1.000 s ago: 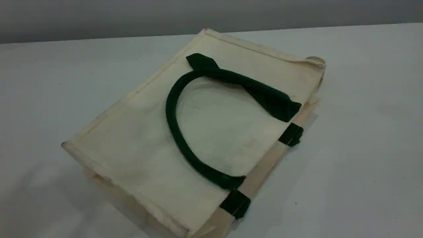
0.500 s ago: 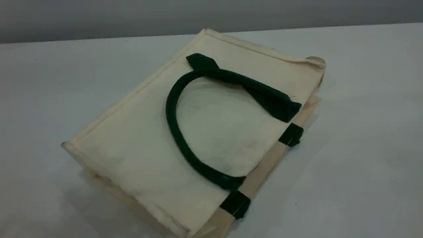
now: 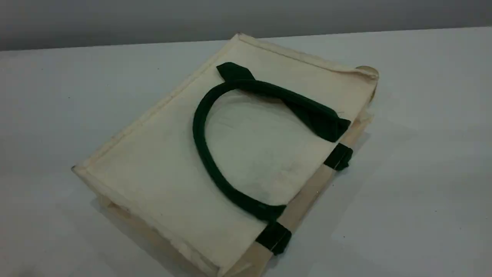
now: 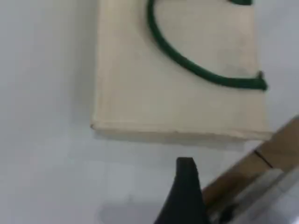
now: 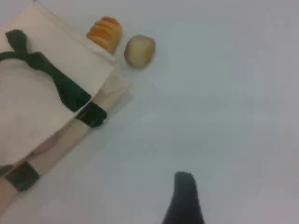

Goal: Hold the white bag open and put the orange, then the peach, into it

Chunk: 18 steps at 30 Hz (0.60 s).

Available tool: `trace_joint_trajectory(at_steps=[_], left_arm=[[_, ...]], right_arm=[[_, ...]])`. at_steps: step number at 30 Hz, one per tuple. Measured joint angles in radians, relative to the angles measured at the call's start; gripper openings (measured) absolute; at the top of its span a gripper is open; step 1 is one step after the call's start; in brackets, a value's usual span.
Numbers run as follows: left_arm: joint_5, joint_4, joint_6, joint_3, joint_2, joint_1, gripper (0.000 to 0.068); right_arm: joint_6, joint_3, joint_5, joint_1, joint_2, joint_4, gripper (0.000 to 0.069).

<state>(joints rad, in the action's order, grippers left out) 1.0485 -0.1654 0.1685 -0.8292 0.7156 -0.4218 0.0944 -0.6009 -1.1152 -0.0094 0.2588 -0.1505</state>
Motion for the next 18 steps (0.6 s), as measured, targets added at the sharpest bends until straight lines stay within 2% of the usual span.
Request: trace_joint_trajectory(at_steps=[3, 7, 9, 18], left_arm=[[-0.059, 0.048, -0.030, 0.100, -0.089, 0.000, 0.0527], [-0.077, 0.108, -0.030, 0.197, -0.196, 0.000, 0.0527], [-0.077, 0.134, -0.053, 0.234, -0.246, 0.000, 0.0527], [-0.026, 0.137, -0.168, 0.298, -0.418, 0.000, 0.0527]], right_arm=[[0.000, 0.038, 0.025, 0.000, 0.000, -0.002, 0.0511], [-0.009, 0.099, 0.041, 0.000, 0.000, -0.003, 0.0511], [-0.011, 0.096, 0.048, 0.000, 0.000, -0.003, 0.0509], [-0.008, 0.095, 0.049, 0.000, 0.000, -0.006, 0.0510]])
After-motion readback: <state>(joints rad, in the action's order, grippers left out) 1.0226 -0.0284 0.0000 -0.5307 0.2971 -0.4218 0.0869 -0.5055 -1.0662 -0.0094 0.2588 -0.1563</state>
